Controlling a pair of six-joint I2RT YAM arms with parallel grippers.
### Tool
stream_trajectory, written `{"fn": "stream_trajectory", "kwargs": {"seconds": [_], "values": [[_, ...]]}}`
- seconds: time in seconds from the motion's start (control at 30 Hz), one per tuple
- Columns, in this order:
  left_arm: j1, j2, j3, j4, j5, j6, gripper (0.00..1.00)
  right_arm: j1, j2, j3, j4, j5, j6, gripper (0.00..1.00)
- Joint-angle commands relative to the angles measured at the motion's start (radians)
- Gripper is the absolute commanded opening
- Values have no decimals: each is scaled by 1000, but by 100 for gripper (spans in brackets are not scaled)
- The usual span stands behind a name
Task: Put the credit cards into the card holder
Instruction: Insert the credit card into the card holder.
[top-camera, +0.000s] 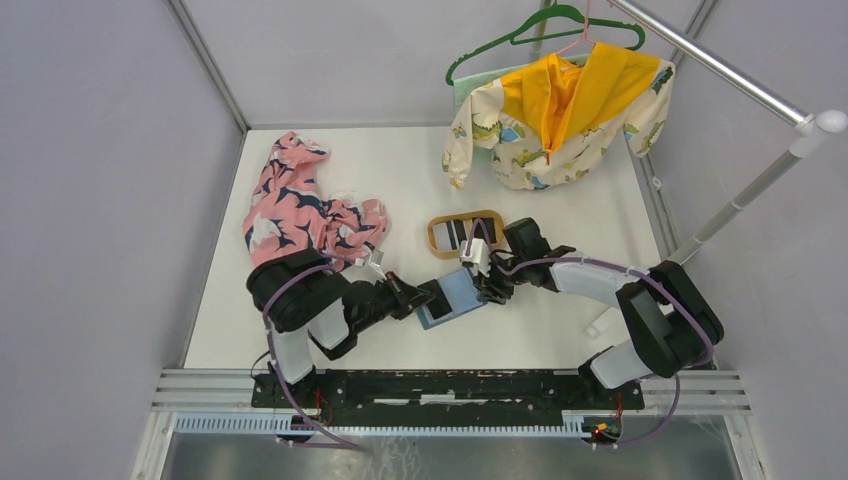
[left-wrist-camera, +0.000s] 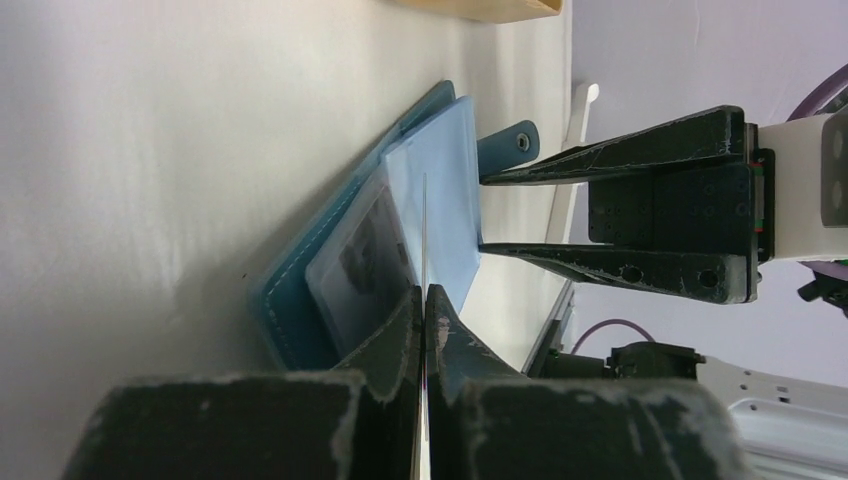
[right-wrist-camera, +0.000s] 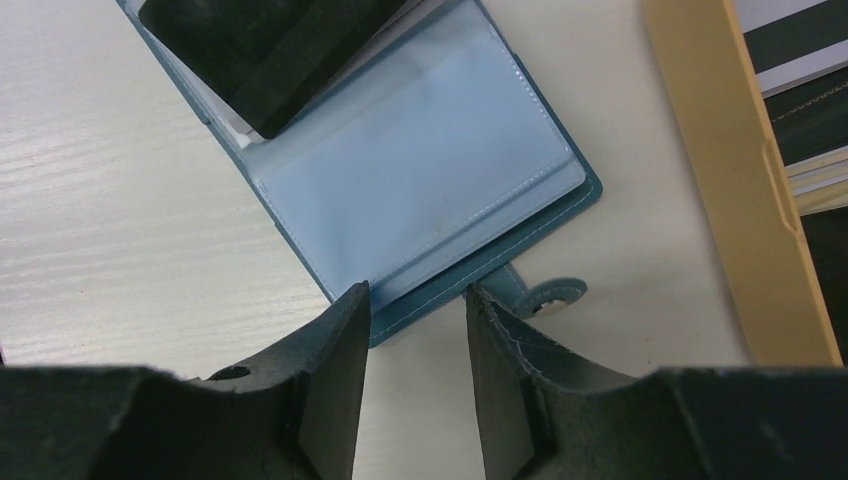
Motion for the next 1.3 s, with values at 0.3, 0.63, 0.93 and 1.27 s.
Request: {"fn": "stream_trajectory", "kwargs": {"seconds": [0.3,0.63,0.93,1.27], "values": [[-1,53,-89,323,-70,-132,2,15,50,54,-35,47,24,43],[-73,-350,-6,-274,-170,-16,2,19,51,51,-34,47,57,43],[-122,-700,106,-899,-341,11,2,33,61,46,-27,55,76,42],[-123,-530,88,-704,-283,-6,2,43,54,41,-26,45,115,41]]}}
